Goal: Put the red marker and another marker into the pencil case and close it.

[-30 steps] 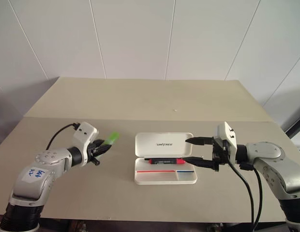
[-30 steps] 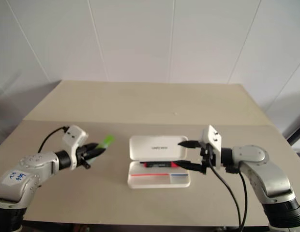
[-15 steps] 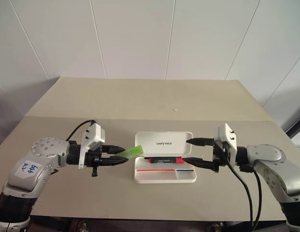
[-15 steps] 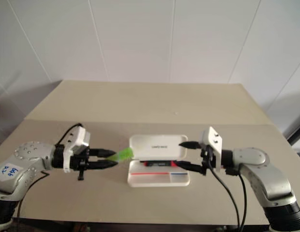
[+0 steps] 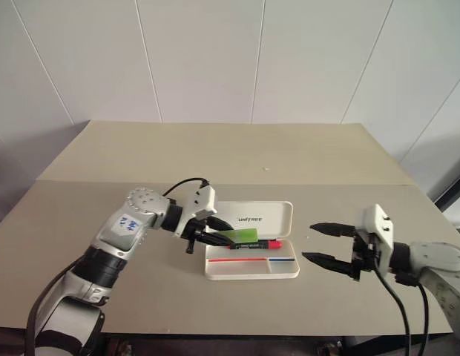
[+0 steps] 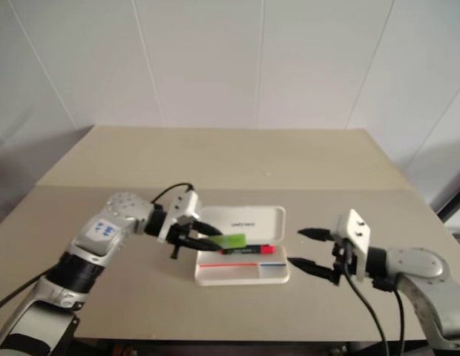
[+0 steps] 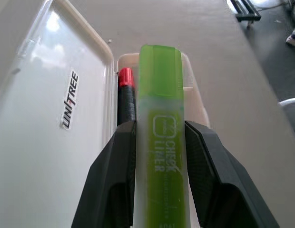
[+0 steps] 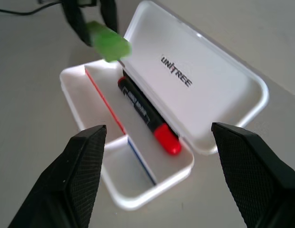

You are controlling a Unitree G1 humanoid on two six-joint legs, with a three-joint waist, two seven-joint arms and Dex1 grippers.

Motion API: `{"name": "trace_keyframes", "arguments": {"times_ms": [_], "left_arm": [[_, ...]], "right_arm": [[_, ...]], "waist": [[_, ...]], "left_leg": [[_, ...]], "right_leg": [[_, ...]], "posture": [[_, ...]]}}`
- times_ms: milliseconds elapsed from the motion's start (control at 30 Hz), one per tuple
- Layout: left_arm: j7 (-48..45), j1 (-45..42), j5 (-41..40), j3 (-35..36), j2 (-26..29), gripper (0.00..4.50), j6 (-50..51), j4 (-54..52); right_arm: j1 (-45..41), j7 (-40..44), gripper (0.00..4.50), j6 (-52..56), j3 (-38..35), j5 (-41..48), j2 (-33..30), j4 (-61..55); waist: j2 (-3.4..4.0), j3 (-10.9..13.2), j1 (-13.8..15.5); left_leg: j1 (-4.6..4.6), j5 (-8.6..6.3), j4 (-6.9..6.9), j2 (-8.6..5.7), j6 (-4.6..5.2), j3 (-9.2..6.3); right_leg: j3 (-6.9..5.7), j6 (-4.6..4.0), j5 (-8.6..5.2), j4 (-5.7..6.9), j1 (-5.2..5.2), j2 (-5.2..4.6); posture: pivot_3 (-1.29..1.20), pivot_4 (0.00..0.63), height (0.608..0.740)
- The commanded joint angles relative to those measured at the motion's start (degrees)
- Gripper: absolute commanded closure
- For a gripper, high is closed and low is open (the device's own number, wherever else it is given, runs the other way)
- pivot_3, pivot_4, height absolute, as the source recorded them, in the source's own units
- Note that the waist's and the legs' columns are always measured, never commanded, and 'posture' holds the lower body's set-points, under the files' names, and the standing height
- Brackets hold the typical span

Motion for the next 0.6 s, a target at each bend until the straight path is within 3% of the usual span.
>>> {"name": "trace_keyframes", "arguments": {"times_ms": [33,300,600], "left_arm": [[0.85,-1.5,2.6,-2.43,-1.12,3.39,3.38,-0.77],[2.45,-1.48,4.52,-6.07,-1.76,3.39,13.53,-6.56],[4.15,-0.76,5.7,-6.64,-2.29,3.39,15.1,-8.32]], "right_arm": [[2.7,1.46,0.0,-1.2,-5.19,3.49,-1.11,-4.03],[5.63,-0.67,0.0,0.0,-6.79,3.69,-1.29,-6.34],[5.51,-2.33,0.0,0.52,-5.99,3.49,-1.52,-6.63]], "waist": [[0.0,0.0,0.08],[0.0,0.0,0.18],[-0.01,0.01,0.21]], "left_leg": [[0.01,0.0,0.0,0.0,0.0,-0.01],[0.09,0.06,0.19,-0.02,0.01,-0.02],[0.69,0.06,0.03,-0.02,0.01,-0.01]], "right_leg": [[0.01,0.0,0.0,0.04,0.0,0.01],[0.03,0.03,0.02,0.1,0.14,0.0],[0.03,-0.01,-0.02,-0.09,0.73,0.0]], "posture": [[0.0,0.15,0.74],[0.0,0.15,0.74],[0.0,0.15,0.74]]}}
